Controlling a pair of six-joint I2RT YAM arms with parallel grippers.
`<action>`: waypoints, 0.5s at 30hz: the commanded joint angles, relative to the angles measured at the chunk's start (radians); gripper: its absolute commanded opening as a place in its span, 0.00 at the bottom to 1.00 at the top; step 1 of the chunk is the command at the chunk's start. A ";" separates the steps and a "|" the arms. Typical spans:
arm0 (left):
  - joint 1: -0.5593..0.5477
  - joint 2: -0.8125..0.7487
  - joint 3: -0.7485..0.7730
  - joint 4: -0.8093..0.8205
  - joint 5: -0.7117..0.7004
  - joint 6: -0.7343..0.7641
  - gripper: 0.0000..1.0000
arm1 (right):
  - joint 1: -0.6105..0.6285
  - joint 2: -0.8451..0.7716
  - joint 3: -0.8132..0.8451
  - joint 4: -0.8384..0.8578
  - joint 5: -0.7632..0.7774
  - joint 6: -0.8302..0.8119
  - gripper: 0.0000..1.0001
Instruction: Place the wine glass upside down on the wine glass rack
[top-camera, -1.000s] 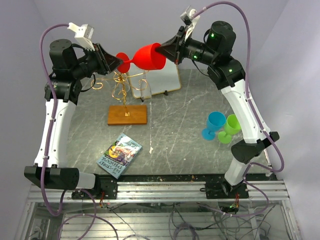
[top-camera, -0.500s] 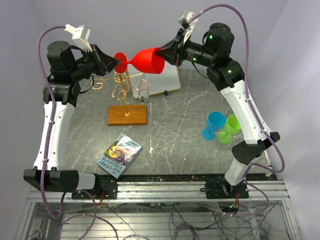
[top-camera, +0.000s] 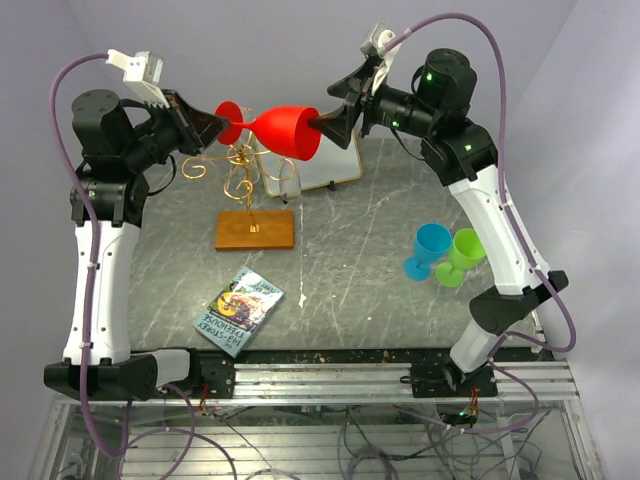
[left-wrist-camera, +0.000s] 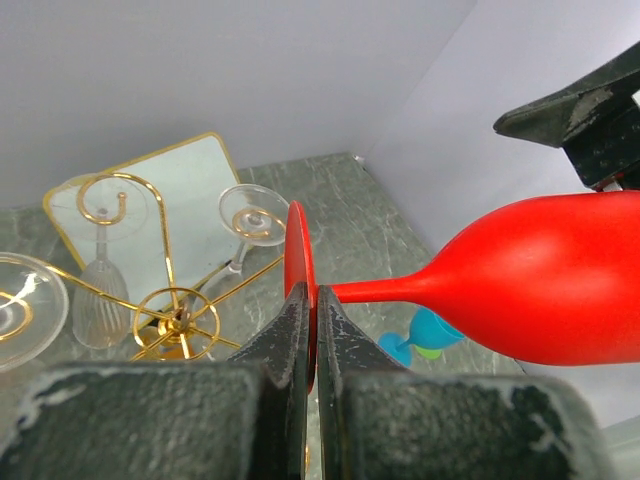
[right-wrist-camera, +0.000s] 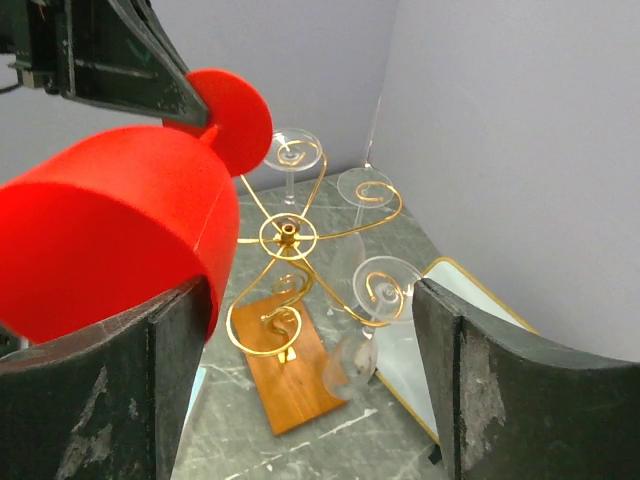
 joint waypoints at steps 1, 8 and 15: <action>0.054 -0.045 -0.012 0.017 -0.014 -0.012 0.07 | -0.002 -0.060 -0.016 -0.047 0.019 -0.073 0.84; 0.094 -0.069 0.011 -0.028 -0.070 0.042 0.07 | -0.026 -0.109 -0.019 -0.111 0.047 -0.140 0.94; 0.143 -0.078 0.054 -0.079 -0.087 0.101 0.07 | -0.126 -0.128 -0.016 -0.155 0.024 -0.151 0.95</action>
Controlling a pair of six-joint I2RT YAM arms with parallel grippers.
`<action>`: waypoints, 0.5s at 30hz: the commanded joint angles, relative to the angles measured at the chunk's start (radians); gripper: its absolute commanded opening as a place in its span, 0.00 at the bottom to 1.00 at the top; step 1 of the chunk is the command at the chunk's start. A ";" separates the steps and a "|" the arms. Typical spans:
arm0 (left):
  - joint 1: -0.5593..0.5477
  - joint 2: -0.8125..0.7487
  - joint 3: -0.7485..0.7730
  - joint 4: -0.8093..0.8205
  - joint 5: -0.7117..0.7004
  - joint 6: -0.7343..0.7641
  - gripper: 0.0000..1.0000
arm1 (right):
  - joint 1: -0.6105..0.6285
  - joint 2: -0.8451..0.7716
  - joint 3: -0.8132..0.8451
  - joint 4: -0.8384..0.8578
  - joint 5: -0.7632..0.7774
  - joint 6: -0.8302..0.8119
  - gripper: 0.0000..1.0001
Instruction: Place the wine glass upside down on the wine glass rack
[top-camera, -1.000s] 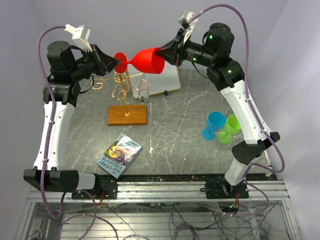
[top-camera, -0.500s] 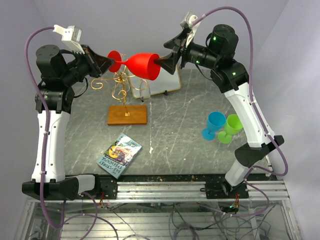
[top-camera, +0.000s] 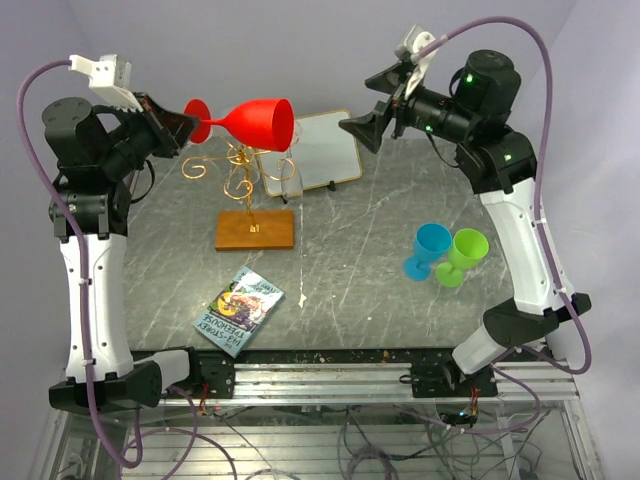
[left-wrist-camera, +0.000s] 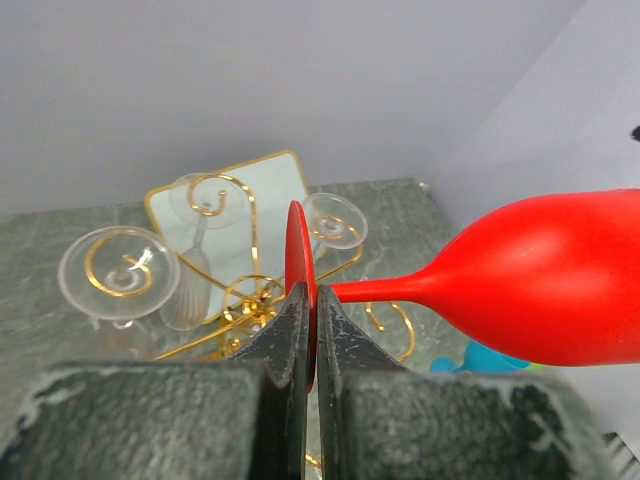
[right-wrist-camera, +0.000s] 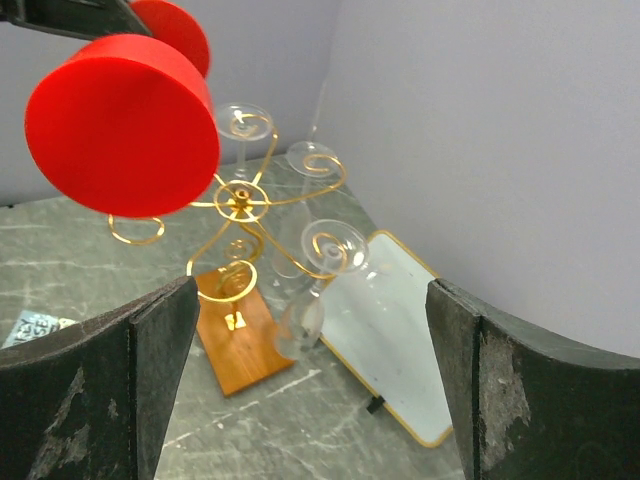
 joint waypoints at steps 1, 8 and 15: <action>0.040 -0.014 0.080 -0.059 -0.041 0.086 0.07 | -0.090 -0.020 -0.003 -0.037 -0.032 0.001 0.96; 0.045 0.007 0.247 -0.230 -0.211 0.348 0.07 | -0.159 -0.013 -0.013 -0.017 -0.085 0.050 0.96; 0.046 0.007 0.401 -0.357 -0.356 0.575 0.07 | -0.164 -0.017 -0.040 -0.012 -0.103 0.048 0.96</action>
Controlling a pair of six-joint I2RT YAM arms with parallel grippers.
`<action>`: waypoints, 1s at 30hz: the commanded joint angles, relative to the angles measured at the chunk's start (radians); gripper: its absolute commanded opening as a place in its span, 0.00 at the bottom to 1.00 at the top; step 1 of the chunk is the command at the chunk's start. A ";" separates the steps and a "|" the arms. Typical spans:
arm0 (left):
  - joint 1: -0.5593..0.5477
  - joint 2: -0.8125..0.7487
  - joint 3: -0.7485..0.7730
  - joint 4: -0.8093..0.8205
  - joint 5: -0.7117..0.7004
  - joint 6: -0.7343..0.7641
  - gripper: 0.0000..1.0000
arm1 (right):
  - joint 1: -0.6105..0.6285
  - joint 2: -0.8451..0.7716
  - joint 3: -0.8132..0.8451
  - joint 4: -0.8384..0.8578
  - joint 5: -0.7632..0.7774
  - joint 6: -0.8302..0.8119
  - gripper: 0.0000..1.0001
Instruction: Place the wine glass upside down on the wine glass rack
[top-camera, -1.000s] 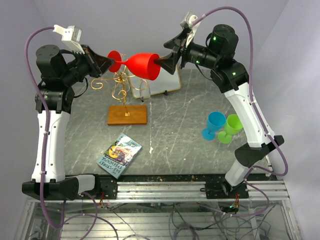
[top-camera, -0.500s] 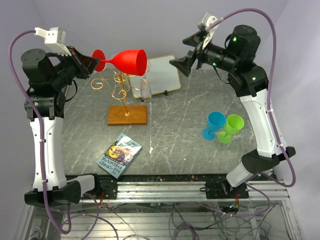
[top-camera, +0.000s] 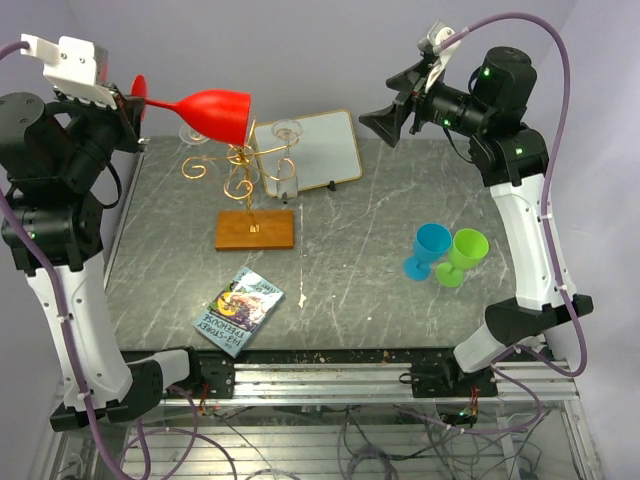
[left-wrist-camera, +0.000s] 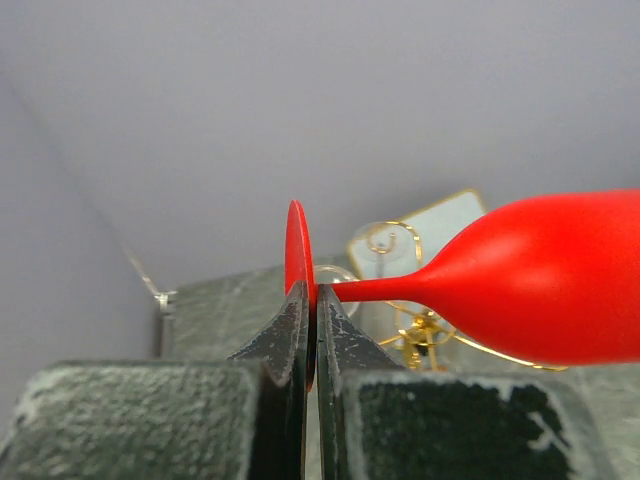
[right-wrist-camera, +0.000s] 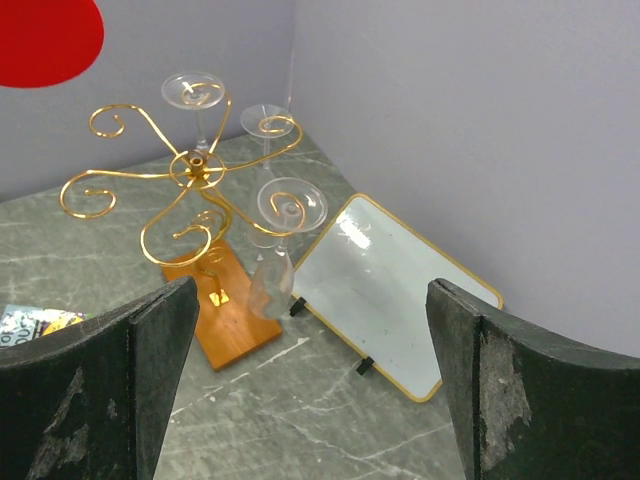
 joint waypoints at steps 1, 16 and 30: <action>0.010 -0.001 0.085 -0.107 -0.118 0.189 0.07 | -0.007 -0.008 -0.017 0.010 -0.022 0.012 0.96; 0.011 0.027 0.239 -0.418 0.065 0.676 0.07 | -0.034 -0.012 -0.055 0.029 -0.054 0.029 0.96; 0.011 0.041 0.195 -0.776 0.272 1.205 0.07 | -0.034 0.002 -0.058 0.027 -0.066 0.024 0.96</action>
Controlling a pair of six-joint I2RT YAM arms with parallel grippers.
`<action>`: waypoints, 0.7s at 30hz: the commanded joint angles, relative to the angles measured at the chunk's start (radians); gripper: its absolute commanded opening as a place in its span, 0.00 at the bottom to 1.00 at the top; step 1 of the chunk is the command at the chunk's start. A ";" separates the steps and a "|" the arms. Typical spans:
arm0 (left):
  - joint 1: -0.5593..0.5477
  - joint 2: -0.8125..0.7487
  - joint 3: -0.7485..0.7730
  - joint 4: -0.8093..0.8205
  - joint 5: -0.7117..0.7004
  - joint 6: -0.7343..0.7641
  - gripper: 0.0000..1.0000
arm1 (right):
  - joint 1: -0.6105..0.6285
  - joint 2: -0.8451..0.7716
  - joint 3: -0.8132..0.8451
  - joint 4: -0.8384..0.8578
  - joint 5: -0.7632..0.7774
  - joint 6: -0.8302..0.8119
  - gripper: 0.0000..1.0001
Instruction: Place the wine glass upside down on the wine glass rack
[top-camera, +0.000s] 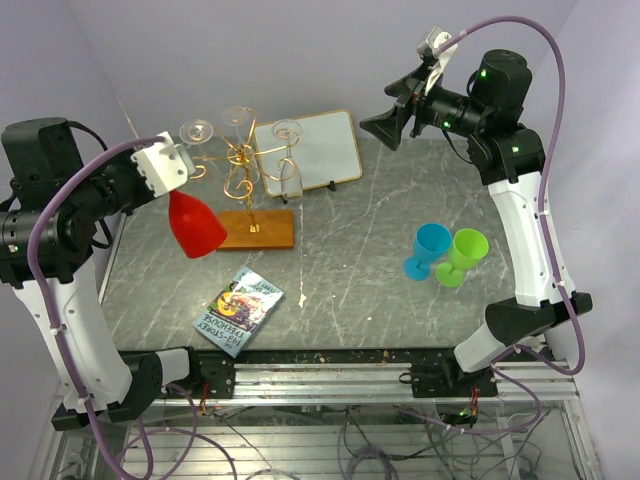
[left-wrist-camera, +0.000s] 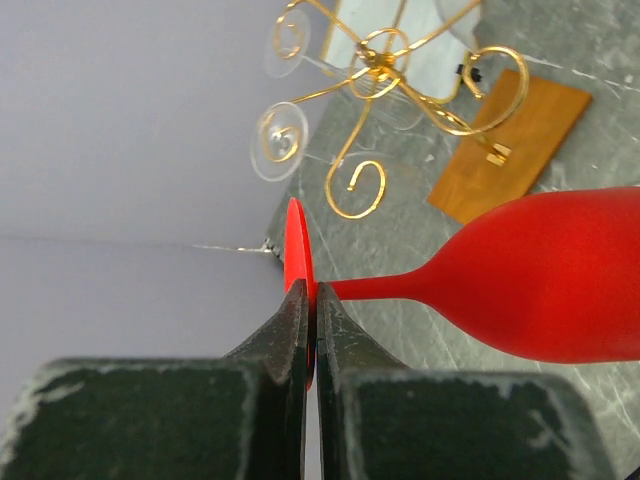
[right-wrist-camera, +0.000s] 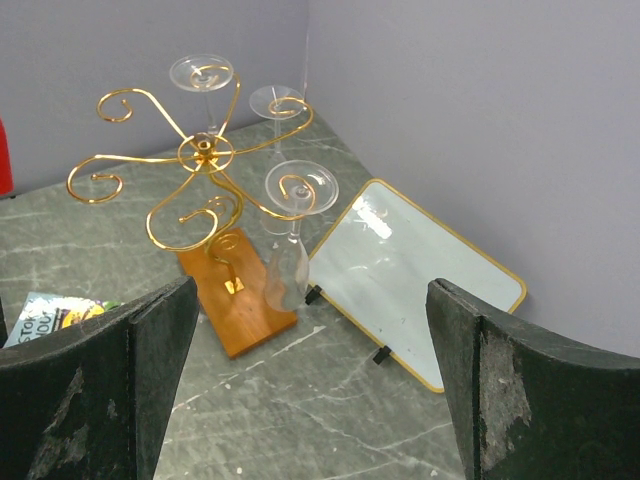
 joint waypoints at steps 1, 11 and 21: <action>0.010 -0.002 -0.040 -0.075 0.097 0.141 0.07 | -0.005 -0.001 -0.010 0.018 -0.006 0.000 0.96; 0.011 -0.004 -0.187 0.036 0.203 0.158 0.07 | -0.008 -0.015 -0.031 0.019 -0.004 -0.011 0.97; 0.005 0.006 -0.256 0.110 0.234 0.185 0.07 | -0.012 -0.032 -0.055 0.023 -0.014 -0.013 0.97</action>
